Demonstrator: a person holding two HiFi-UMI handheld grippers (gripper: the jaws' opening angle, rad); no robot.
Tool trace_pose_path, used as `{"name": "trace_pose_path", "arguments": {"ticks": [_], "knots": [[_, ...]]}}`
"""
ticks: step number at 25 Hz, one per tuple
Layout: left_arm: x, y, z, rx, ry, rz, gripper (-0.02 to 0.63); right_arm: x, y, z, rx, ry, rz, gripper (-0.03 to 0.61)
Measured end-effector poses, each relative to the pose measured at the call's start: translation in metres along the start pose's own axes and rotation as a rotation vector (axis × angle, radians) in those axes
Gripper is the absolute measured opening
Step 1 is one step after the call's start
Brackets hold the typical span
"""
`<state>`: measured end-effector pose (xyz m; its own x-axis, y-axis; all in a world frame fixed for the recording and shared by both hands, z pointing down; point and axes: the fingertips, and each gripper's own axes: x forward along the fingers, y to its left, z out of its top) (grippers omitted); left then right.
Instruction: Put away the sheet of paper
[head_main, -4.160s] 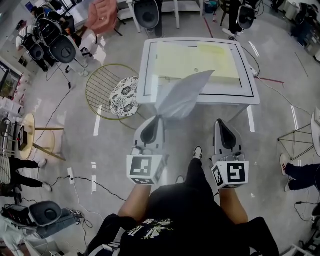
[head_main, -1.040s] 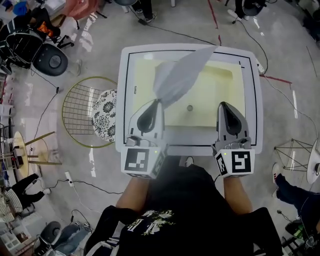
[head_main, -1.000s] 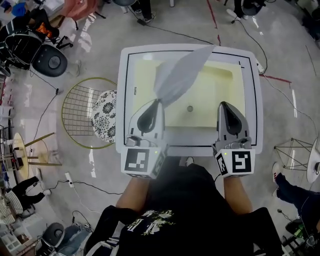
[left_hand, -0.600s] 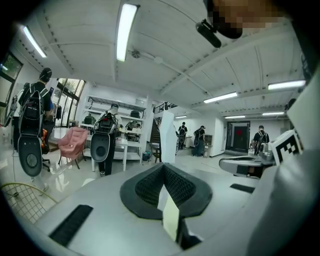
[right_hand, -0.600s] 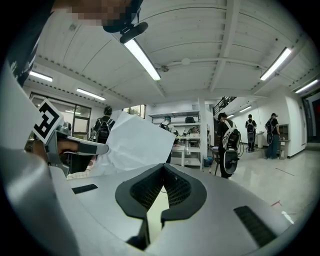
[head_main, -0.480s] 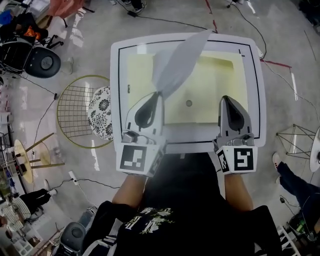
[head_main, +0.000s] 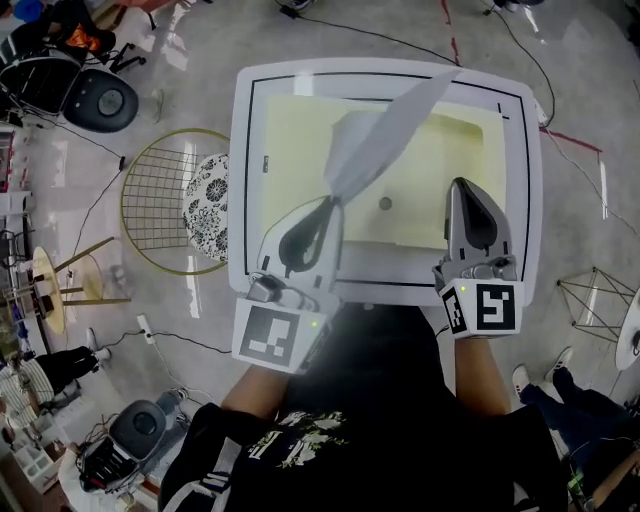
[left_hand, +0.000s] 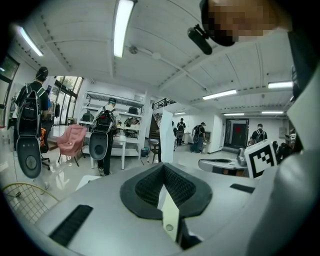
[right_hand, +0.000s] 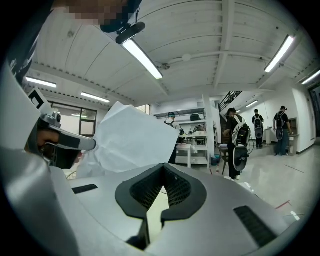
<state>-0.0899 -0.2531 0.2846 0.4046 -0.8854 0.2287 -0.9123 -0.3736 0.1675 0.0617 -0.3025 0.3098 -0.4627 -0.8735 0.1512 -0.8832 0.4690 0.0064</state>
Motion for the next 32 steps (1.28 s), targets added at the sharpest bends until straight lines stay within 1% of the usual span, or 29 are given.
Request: {"name": "trace_pose_path", "arguments": {"ticks": [4, 8, 10, 13, 17, 21, 23, 27, 32], "knots": [[-0.018, -0.01, -0.001, -0.006, 0.035, -0.018, 0.002, 0.011, 0.005, 0.001, 0.007, -0.017, 0.025, -0.001], [-0.025, -0.01, -0.006, -0.042, 0.068, -0.02, 0.002, 0.018, 0.01, -0.002, 0.022, -0.014, 0.047, 0.0], [-0.02, -0.005, -0.023, -0.056, 0.115, -0.015, 0.002, 0.017, 0.013, -0.006, 0.026, 0.0, 0.052, 0.0], [-0.004, 0.006, -0.055, -0.109, 0.175, 0.009, 0.002, 0.018, 0.011, -0.014, 0.023, 0.024, 0.053, 0.0], [0.022, 0.024, -0.084, -0.135, 0.202, 0.035, 0.002, 0.017, -0.004, -0.033, 0.028, 0.069, 0.032, -0.001], [0.044, 0.046, -0.102, -0.144, 0.245, 0.067, 0.002, 0.016, -0.015, -0.054, 0.04, 0.126, 0.014, 0.0], [0.054, 0.052, -0.107, -0.135, 0.263, 0.073, 0.002, 0.018, -0.018, -0.063, 0.047, 0.148, 0.015, 0.0], [0.067, 0.063, -0.127, -0.078, 0.318, 0.083, 0.002, 0.026, -0.016, -0.082, 0.074, 0.173, 0.027, -0.001], [0.066, 0.078, -0.156, -0.06, 0.393, 0.105, 0.002, 0.038, -0.006, -0.109, 0.1, 0.194, 0.048, 0.0]]}}
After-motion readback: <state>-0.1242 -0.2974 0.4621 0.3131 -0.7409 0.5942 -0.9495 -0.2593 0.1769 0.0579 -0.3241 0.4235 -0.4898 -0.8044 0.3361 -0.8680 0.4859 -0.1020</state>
